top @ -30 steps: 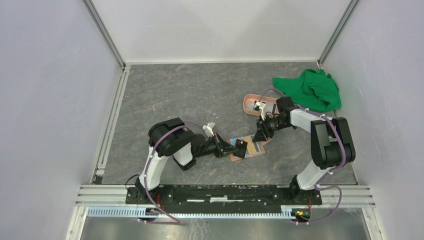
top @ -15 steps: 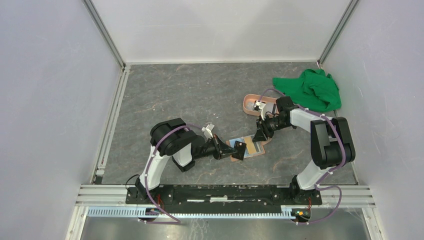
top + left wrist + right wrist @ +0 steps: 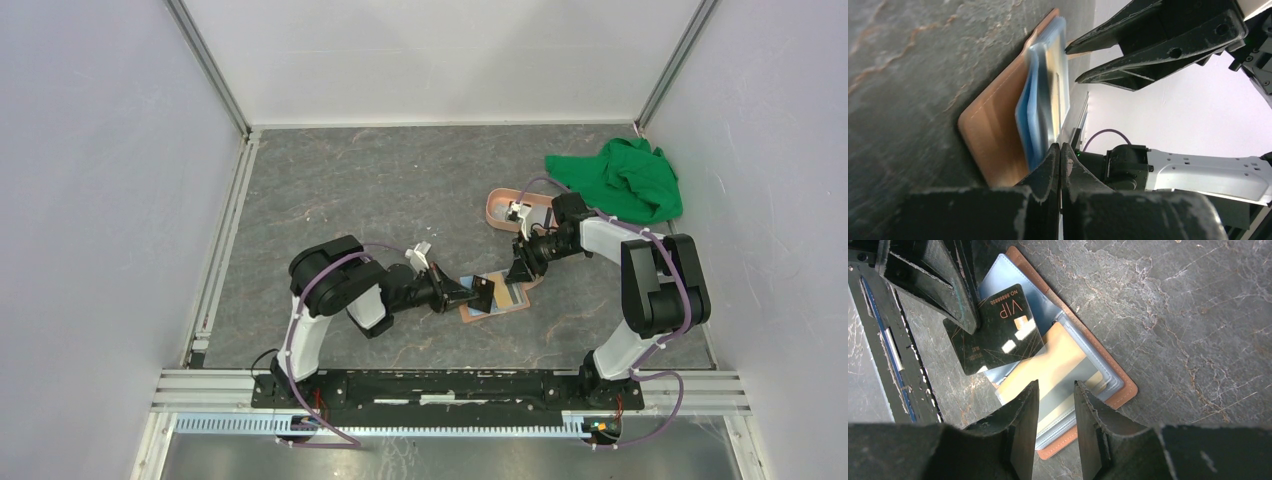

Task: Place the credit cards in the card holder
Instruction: Insert the credit card into the card holder.

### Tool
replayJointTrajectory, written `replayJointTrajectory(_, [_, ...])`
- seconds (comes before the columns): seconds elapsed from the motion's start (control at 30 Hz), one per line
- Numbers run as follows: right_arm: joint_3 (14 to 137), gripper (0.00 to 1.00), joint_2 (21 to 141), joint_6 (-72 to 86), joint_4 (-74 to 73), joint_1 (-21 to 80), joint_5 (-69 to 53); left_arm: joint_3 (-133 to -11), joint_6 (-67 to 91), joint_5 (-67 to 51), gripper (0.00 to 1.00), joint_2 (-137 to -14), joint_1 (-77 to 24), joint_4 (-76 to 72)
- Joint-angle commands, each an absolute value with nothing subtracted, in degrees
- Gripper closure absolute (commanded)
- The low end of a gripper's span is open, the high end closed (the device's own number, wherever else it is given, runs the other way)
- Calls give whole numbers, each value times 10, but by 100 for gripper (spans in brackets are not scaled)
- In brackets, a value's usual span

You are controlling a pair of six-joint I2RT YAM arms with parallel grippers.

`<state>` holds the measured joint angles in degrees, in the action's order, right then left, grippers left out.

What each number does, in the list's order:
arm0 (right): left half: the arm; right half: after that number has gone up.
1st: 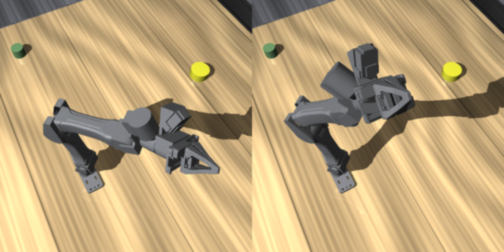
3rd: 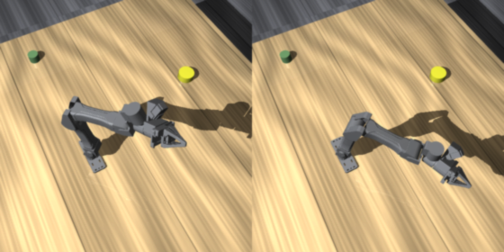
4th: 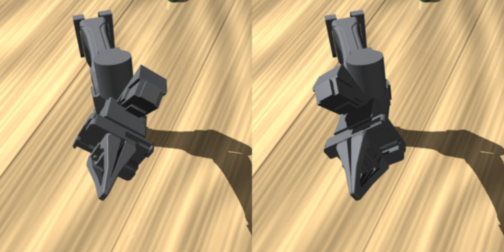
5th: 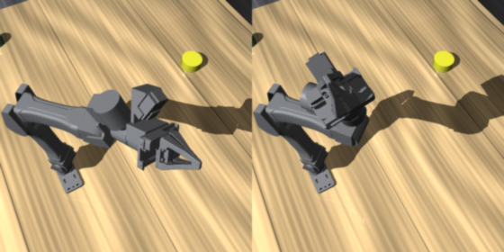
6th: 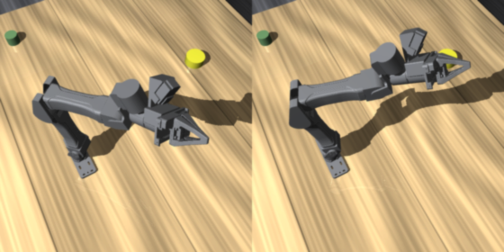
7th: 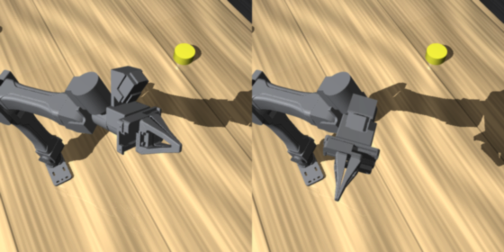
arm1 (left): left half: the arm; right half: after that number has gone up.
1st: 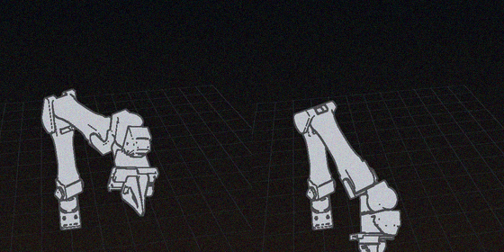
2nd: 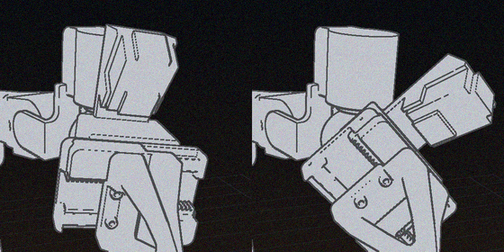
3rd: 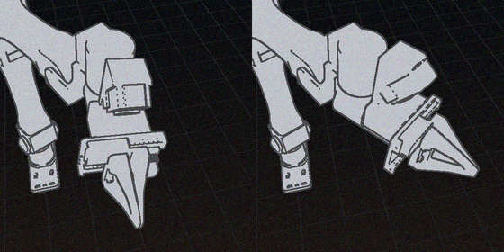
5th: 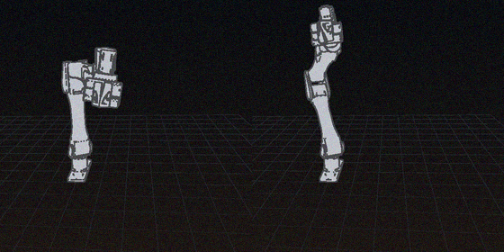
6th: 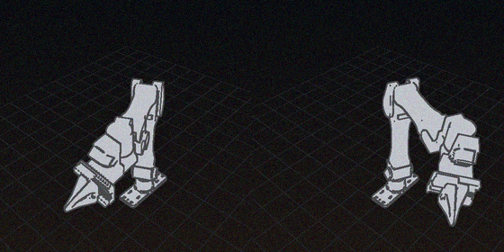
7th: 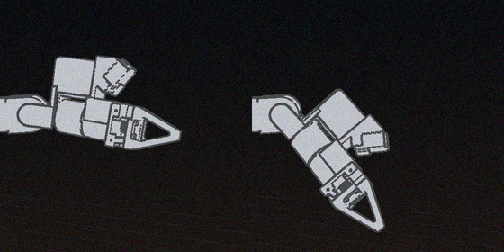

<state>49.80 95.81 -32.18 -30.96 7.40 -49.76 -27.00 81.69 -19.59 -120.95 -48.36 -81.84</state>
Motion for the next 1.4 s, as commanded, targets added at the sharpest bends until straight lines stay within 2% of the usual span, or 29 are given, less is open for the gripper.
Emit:
replayJointTrajectory(0.0, [504,61,969,-328,-306,77,-447,-296,806,-190,98,-1176,-483,-752])
replayJointTrajectory(0.4, [505,61,965,-327,-306,79,-448,-344,790,-172,98,-1171,-491,-679])
replayJointTrajectory(1.03, [498,61,943,-325,-296,82,-477,-325,803,24,98,-1168,-557,-678])
replayJointTrajectory(1.27, [491,61,931,-329,-288,86,-498,-324,809,45,98,-1172,-563,-685])
replayJointTrajectory(1.37, [492,66,929,-338,-293,90,-517,-324,809,47,98,-1174,-565,-686])
